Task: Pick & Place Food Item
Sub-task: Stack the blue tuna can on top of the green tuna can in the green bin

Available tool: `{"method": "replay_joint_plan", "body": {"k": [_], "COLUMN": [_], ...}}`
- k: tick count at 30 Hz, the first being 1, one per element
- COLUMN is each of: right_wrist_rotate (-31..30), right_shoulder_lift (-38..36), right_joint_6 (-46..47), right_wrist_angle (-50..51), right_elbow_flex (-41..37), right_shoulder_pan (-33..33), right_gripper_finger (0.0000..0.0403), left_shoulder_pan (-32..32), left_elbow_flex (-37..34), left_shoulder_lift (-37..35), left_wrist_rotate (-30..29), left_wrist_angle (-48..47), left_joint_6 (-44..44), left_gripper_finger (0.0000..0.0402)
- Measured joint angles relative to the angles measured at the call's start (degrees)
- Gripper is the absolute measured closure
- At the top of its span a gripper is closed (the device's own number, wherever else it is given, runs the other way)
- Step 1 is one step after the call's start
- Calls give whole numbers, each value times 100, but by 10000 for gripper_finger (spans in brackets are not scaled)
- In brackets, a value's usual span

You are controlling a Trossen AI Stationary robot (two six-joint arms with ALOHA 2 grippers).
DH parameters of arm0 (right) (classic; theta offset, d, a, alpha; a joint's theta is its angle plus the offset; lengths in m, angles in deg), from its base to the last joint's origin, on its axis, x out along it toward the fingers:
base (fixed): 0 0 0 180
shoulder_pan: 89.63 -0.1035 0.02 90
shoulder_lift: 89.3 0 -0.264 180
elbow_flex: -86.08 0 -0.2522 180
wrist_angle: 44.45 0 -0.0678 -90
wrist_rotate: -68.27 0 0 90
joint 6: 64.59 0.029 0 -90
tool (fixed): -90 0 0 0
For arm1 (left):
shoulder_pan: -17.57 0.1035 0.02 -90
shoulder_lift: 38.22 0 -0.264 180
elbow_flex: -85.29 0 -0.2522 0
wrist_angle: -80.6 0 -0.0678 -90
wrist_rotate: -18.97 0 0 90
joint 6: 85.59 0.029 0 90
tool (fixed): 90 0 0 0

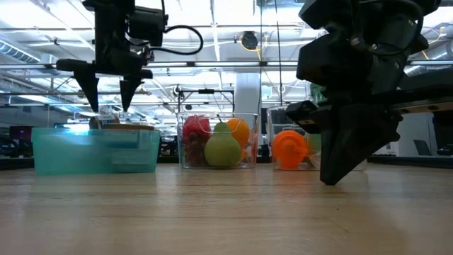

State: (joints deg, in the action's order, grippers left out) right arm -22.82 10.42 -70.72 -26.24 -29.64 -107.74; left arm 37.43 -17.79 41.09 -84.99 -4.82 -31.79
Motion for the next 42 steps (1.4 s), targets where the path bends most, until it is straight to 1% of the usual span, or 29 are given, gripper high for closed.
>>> {"method": "replay_joint_plan", "body": {"k": [4, 14, 18, 21, 23, 26, 30, 32, 37, 40, 42], "right_wrist_rotate": [-13, -17, -17, -17, -17, -17, -16, -17, -15, -15, -15], "right_shoulder_lift": [0, 2, 2, 2, 2, 2, 2, 3, 4, 4, 4], "right_joint_6": [87, 78, 6, -28, -37, -56, -57, -57, -57, -57, -57], "right_wrist_angle": [2, 7, 5, 7, 7, 7, 7, 9, 9, 9, 9], "right_elbow_flex": [-2, -2, -2, -2, -2, -2, -2, -2, -2, -2, -2], "right_shoulder_pan": [0, 0, 0, 0, 0, 0, 0, 0, 0, 1, 0], "right_gripper_finger": [403, 403, 403, 403, 403, 403, 403, 403, 403, 403, 403], "left_shoulder_pan": [79, 276, 273, 260, 241, 207, 114, 61, -45, -142, -239], "left_elbow_flex": [0, -4, -4, -4, -4, -4, 0, 2, -7, -7, -7], "left_shoulder_lift": [169, 656, 774, 774, 774, 774, 763, 765, 774, 774, 774], "left_wrist_rotate": [72, 35, -114, -133, -118, -98, 92, 176, 28, 38, 32], "left_wrist_angle": [-47, -156, -270, -178, -179, -194, -195, -171, -203, -264, -284], "left_joint_6": [-43, 9, -47, -148, -207, -321, -408, -708, -1952, -2133, -2167], "left_gripper_finger": [80, 80, 80, 93, 117, 172, 244, 277, 341, 385, 396]}}
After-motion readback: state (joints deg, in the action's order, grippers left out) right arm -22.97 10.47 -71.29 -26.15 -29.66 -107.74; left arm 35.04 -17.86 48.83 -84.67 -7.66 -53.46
